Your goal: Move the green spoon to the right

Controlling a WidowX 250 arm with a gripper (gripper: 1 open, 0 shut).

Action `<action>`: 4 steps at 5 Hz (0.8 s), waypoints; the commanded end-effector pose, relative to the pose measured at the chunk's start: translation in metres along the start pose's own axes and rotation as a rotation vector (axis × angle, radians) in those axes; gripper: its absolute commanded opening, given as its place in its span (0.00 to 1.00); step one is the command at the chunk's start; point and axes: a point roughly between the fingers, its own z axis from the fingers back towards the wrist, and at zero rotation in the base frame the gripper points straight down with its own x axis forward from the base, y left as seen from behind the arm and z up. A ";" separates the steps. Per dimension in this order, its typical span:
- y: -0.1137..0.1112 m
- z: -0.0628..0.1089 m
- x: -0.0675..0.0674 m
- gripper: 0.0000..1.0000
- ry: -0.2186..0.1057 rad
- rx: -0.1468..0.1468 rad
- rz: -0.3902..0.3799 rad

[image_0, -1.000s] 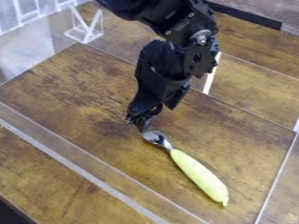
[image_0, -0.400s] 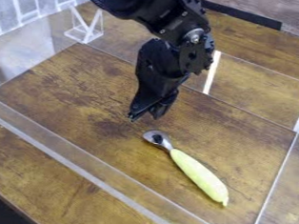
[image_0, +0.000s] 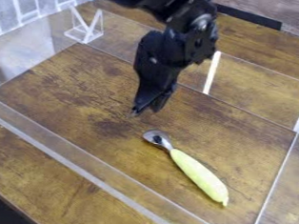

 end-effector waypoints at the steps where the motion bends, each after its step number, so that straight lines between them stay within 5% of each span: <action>1: -0.026 0.030 0.032 0.00 -0.038 -0.041 0.226; 4: -0.025 0.015 0.037 0.00 -0.097 0.057 0.575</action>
